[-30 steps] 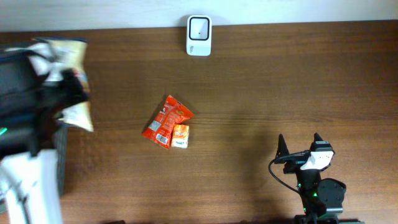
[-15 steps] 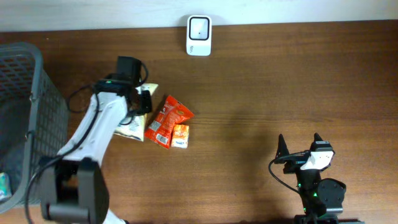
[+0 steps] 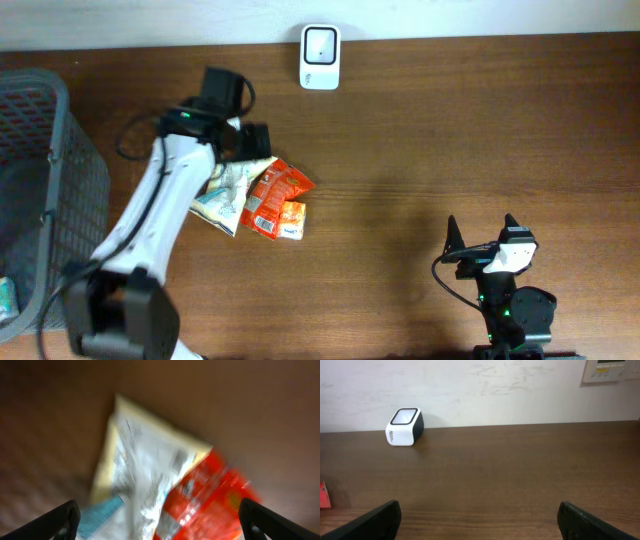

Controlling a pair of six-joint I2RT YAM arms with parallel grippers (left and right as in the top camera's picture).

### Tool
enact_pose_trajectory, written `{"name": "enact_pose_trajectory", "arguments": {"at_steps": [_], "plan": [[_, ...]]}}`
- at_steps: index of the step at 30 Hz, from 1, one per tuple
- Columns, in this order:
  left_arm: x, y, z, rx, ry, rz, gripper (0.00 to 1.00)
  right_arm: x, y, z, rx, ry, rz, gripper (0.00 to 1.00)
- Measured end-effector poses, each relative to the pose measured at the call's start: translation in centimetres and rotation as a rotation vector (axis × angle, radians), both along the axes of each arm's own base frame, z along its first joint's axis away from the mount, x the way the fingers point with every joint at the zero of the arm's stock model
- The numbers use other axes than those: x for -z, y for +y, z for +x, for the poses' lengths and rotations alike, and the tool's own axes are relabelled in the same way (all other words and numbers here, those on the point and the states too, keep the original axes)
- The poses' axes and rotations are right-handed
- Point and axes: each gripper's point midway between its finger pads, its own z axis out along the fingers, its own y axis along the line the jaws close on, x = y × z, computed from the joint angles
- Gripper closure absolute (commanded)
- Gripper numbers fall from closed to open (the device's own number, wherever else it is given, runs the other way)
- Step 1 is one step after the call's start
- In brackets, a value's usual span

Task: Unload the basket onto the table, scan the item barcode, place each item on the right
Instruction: 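Carry the white snack bag out and release it on the table, then reach the left gripper into the basket and grasp the green pack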

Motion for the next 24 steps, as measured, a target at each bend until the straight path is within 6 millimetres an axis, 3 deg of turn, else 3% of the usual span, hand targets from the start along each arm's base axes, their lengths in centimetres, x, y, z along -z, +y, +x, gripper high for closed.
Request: {"name": "enact_pose_trajectory", "arguments": {"at_steps": [3,5,6,7,8,9,12,14,16,18,20,24], "plan": [[-9.3,3.0,1.0,-0.083,-0.227,0.02,0.01,0.0,0.0,0.0,0.0,0.0,0.0,0.01],[-14.7,6.1,0.3,-0.168,-0.36,0.046,0.01,0.0,0.0,0.0,0.0,0.0,0.0,0.01],[-18.4,9.1,-1.2,-0.25,-0.45,0.077,0.01,0.0,0.0,0.0,0.0,0.0,0.0,0.01],[-20.1,11.2,-2.4,-0.309,-0.49,0.099,0.01,0.0,0.0,0.0,0.0,0.0,0.0,0.01],[-21.0,12.8,-3.5,-0.355,-0.506,0.117,0.01,0.0,0.0,0.0,0.0,0.0,0.0,0.01],[-21.7,15.6,-5.1,-0.442,-0.514,0.137,0.01,0.0,0.0,0.0,0.0,0.0,0.0,0.01],[-21.4,22.7,-8.8,-0.688,-0.481,0.185,0.01,0.0,0.0,0.0,0.0,0.0,0.0,0.01],[-19.9,26.8,-10.7,-0.836,-0.44,0.209,0.01,0.0,0.0,0.0,0.0,0.0,0.0,0.01],[-17.1,30.4,-12.8,-0.966,-0.375,0.226,0.01,0.0,0.0,0.0,0.0,0.0,0.0,0.01],[-14.7,32.2,-14.0,-1.03,-0.327,0.231,0.0,0.0,0.0,0.0,0.0,0.0,0.0,0.01],[-10.9,34.2,-15.8,-1.099,-0.249,0.237,0.0,0.0,0.0,0.0,0.0,0.0,0.0,0.01],[-5.3,36.5,-17.4,-1.157,-0.169,0.247,0.0,0.0,0.0,0.0,0.0,0.0,0.0,0.02]]}}
